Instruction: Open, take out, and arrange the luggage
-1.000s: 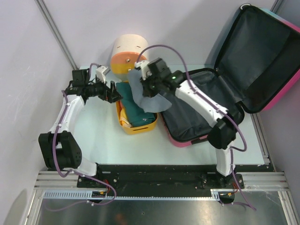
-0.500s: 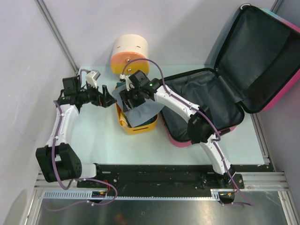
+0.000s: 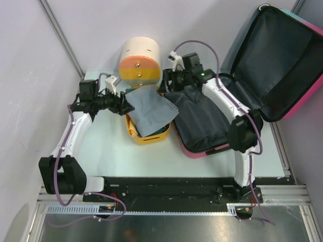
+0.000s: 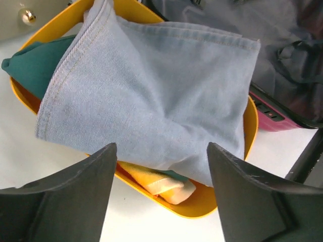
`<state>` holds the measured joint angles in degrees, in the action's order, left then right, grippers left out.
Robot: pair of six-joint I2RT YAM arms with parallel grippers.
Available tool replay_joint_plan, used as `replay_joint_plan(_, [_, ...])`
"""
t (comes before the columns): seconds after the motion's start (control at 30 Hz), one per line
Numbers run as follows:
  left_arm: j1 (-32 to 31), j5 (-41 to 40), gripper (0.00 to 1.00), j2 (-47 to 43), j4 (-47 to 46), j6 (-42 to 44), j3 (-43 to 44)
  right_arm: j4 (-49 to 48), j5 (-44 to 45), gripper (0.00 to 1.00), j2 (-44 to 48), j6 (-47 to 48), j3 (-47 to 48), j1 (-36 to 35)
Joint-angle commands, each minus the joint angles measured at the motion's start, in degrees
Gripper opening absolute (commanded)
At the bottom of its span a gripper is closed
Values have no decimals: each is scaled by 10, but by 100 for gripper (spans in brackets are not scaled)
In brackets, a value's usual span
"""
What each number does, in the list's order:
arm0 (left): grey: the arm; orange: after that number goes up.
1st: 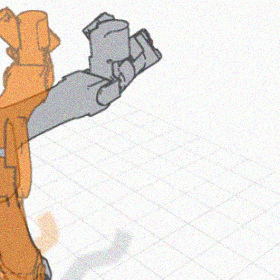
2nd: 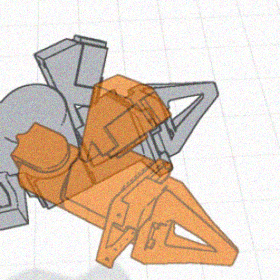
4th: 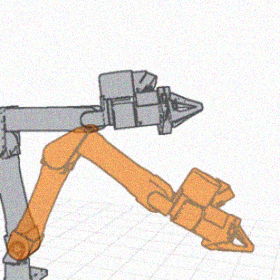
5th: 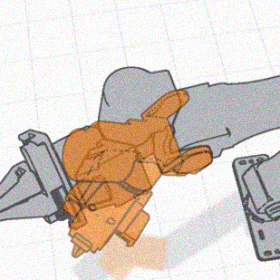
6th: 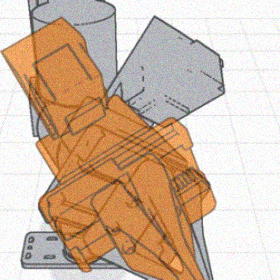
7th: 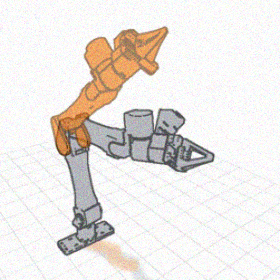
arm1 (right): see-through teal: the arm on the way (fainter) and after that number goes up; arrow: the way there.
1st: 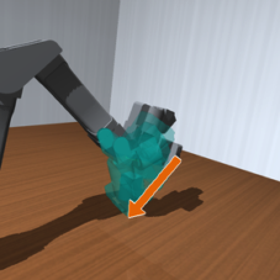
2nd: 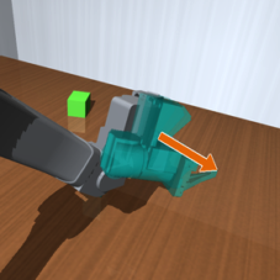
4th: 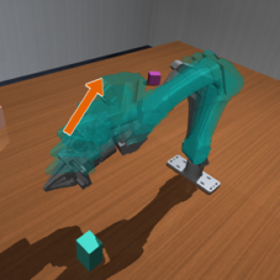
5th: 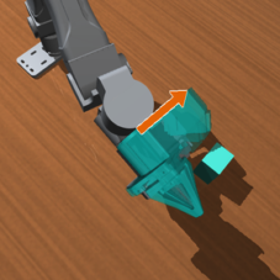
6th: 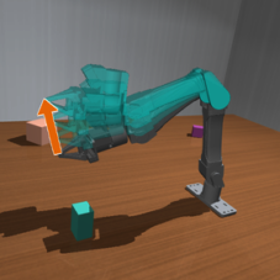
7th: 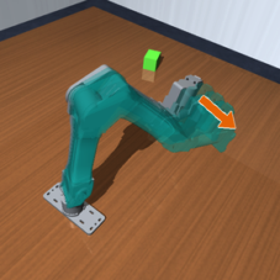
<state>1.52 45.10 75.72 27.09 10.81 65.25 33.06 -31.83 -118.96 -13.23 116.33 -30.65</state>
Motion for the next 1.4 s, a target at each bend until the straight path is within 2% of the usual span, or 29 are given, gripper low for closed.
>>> replay_joint_plan(0.0, [-9, -71, 73, 29, -16, -62, 27, 60, 68, 73, 81, 77, -66, 11])
replay_joint_plan(0.13, [-9, -120, 77, 35, -36, -102, 12, 74, 67, 73, 98, 95, -116, 18])
replay_joint_plan(0.3, [-29, -129, 80, 78, -43, -129, 24, 87, 27, 65, 91, 94, -153, 16])
replay_joint_plan(0.47, [-35, -143, 77, 114, -45, -135, 39, 110, 11, 46, 73, 105, -167, 11])
replay_joint_plan(0.5, [-35, -138, 74, 128, -44, -137, 45, 111, 2, 41, 72, 105, -168, 10])
replay_joint_plan(0.53, [-35, -135, 70, 133, -46, -140, 51, 111, -3, 28, 72, 105, -168, 9])
replay_joint_plan(0.57, [-35, -129, 64, 138, -47, -142, 57, 111, -10, 21, 74, 106, -165, 9])
replay_joint_plan(0.6, [-35, -120, 51, 144, -48, -144, 70, 110, -26, 14, 77, 108, -161, 3])
replay_joint_plan(0.63, [-37, -105, 45, 147, -52, -144, 75, 110, -35, 3, 79, 110, -156, -2])
replay_joint_plan(0.67, [-39, -100, 40, 146, -55, -143, 80, 115, -45, 0, 84, 121, -146, -7])
replay_joint_plan(0.7, [-41, -99, 31, 144, -60, -141, 86, 118, -63, 0, 87, 126, -140, -12])
replay_joint_plan(0.8, [-45, -103, 15, 134, -83, -134, 91, 120, -95, 0, 95, 131, -141, -31])
replay_joint_plan(0.9, [-44, -126, 3, 142, -87, -127, 101, 111, -99, 0, 96, 131, -159, -43])
replay_joint_plan(0.97, [-43, -144, 0, 154, -87, -123, 103, 102, -95, 0, 87, 131, -170, -48])
replay_joint_plan(1.03, [-43, -145, 1, 160, -87, -120, 106, 104, -81, 0, 64, 131, -178, -49])
replay_joint_plan(1.13, [-46, -128, 30, 154, -86, -111, 102, 105, -77, 0, 42, 127, -181, -42])
replay_joint_plan(1.17, [-49, -129, 43, 146, -86, -95, 96, 97, -75, 0, 41, 127, -184, -39])
replay_joint_plan(1.23, [-59, -142, 49, 128, -83, -81, 81, 90, -67, 0, 39, 125, -183, -39])
replay_joint_plan(1.37, [-82, -142, 53, 113, -76, -37, 62, 69, -52, 0, 12, 118, -168, -49])
